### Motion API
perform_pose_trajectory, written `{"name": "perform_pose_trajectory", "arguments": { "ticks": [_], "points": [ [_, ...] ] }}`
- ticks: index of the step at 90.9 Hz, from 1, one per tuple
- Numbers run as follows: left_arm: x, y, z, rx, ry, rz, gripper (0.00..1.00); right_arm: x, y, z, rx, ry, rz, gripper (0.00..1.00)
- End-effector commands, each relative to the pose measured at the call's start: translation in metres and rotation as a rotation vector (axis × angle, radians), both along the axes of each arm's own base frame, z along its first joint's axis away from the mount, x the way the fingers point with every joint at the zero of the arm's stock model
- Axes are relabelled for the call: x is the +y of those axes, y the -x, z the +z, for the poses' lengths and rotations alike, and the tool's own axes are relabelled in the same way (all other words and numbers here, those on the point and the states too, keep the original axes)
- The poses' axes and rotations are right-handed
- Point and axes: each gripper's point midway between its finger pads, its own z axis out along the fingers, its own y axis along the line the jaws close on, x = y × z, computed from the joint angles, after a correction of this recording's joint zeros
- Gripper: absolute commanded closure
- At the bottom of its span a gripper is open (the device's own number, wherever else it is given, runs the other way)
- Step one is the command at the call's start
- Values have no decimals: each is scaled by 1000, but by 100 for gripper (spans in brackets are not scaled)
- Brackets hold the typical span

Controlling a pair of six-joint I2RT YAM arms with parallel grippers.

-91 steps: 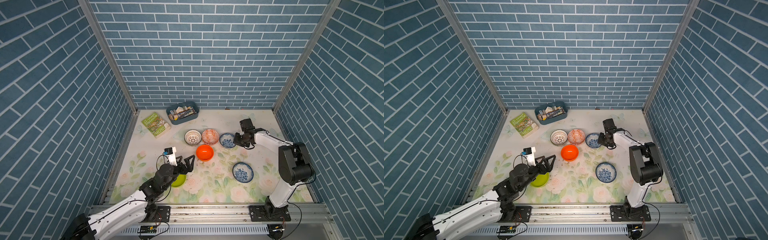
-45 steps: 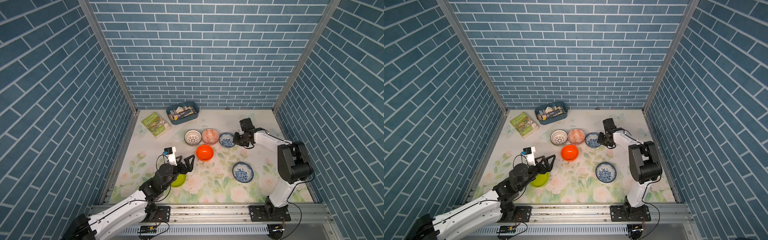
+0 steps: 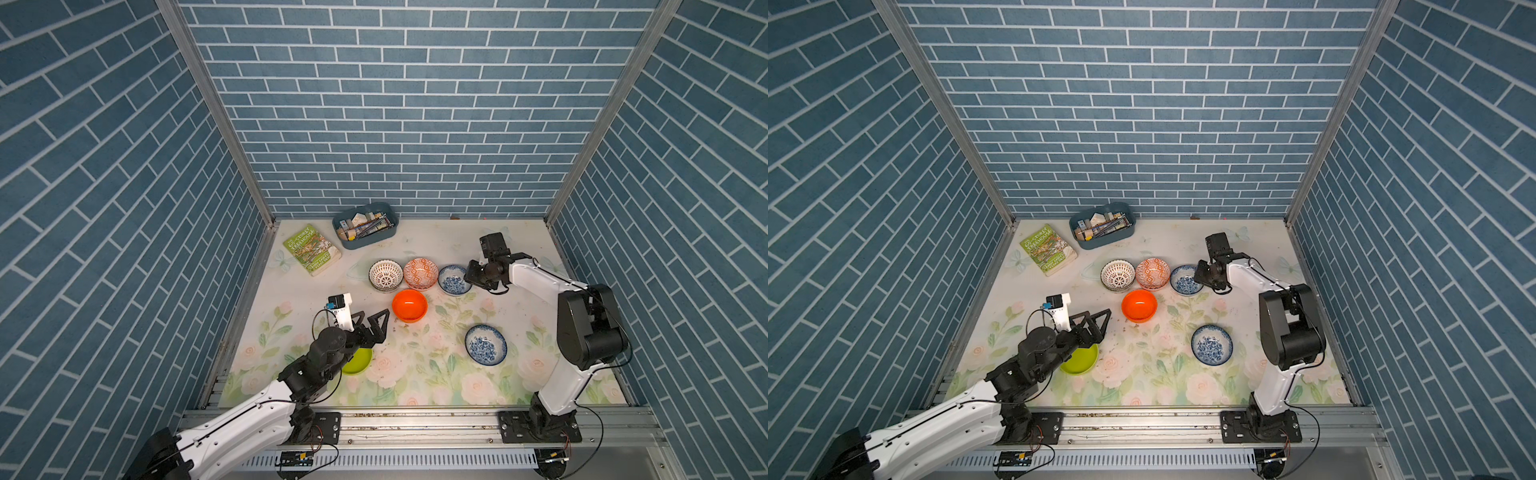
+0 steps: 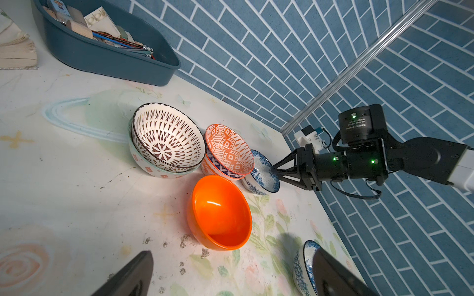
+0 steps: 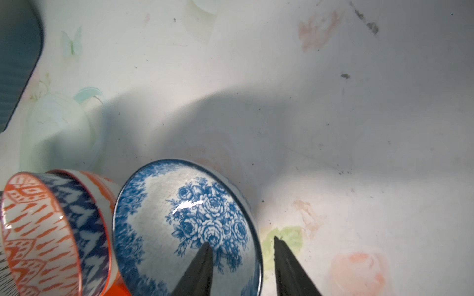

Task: Stack the bowls
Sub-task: Place the bowl at the center of the board, then pick up the bowl from the center of the board.

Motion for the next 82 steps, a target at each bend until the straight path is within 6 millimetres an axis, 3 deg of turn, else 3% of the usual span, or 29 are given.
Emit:
{"name": "perform_pose_trajectory", "arguments": {
  "ticks": [1,18,49,63,82],
  "points": [
    [0,-2,9,-20,22,2,0,-13,17,27,-43,22,-8,57],
    [0,-1,9,-20,28,-1,0,-30,67,40,-36,31,-2,53],
    [-6,-1,5,4,29,-24,0,-61,171,28,54,36,-13,48],
    [-5,1,4,9,41,-23,0,-65,199,10,98,12,-20,48],
    [-2,4,2,19,44,-21,0,-70,217,-11,132,6,-50,48]
  ]
}}
